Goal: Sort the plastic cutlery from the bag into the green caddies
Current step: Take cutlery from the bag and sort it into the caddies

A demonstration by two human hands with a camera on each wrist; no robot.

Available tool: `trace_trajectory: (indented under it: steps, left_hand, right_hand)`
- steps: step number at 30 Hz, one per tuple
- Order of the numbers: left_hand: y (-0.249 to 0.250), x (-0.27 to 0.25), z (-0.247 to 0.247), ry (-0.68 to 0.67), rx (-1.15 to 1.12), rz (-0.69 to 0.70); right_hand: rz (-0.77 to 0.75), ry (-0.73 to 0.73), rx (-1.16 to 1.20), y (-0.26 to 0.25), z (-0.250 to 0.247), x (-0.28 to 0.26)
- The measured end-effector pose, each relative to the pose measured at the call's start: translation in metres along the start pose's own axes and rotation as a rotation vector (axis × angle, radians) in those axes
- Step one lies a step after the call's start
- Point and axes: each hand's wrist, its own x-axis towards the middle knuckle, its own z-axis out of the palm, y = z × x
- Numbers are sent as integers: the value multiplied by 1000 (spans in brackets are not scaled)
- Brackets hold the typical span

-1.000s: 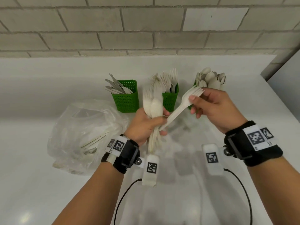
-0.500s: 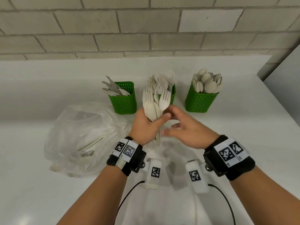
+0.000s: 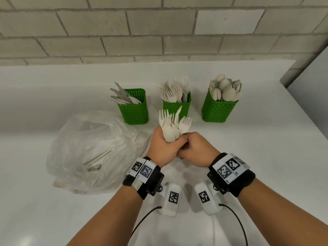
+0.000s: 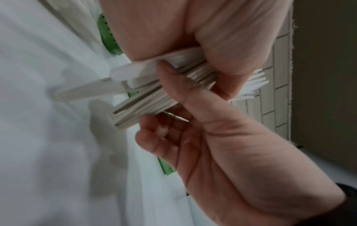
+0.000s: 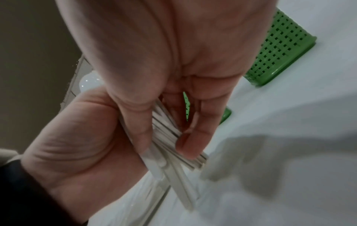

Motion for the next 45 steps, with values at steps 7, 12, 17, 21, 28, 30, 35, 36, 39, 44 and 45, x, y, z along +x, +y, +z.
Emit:
trace_trajectory:
  steps: [7, 12, 17, 21, 28, 30, 35, 36, 39, 44, 45]
  left_hand:
    - [-6, 3, -1, -14, 2, 1]
    - [-9, 4, -6, -123, -77, -48]
    - [-19, 2, -7, -94, -87, -115]
    - [-25, 5, -8, -136, -38, -113]
    - [-11, 10, -16, -131, -134, -96]
    - [-6, 11, -20, -133, -145, -97]
    - [-1, 8, -17, -209, -145, -73]
    - [0, 7, -15, -221, -184, -79]
    - [9, 3, -11, -219, -318, -153]
    - [18, -2, -10, -215, -379, -289]
    - [19, -2, -10, -209, -401, -301]
  right_hand:
    - [-23, -9, -34, 0, 5, 1]
    - [-80, 29, -103, -2, 1, 1]
    - [-106, 97, -128, 0, 6, 1]
    - [-81, 89, -193, 3, 8, 4]
    - [23, 12, 250, -2, -23, -1]
    - [44, 103, 389, -8, -34, -2]
    - [-113, 198, 336, -25, -42, -1]
    - [-133, 211, 324, -26, -42, 0]
    - [-139, 276, 360, -26, -44, 4]
    - [-119, 356, 415, -25, -41, 9]
    - [-116, 378, 423, -25, -40, 9]
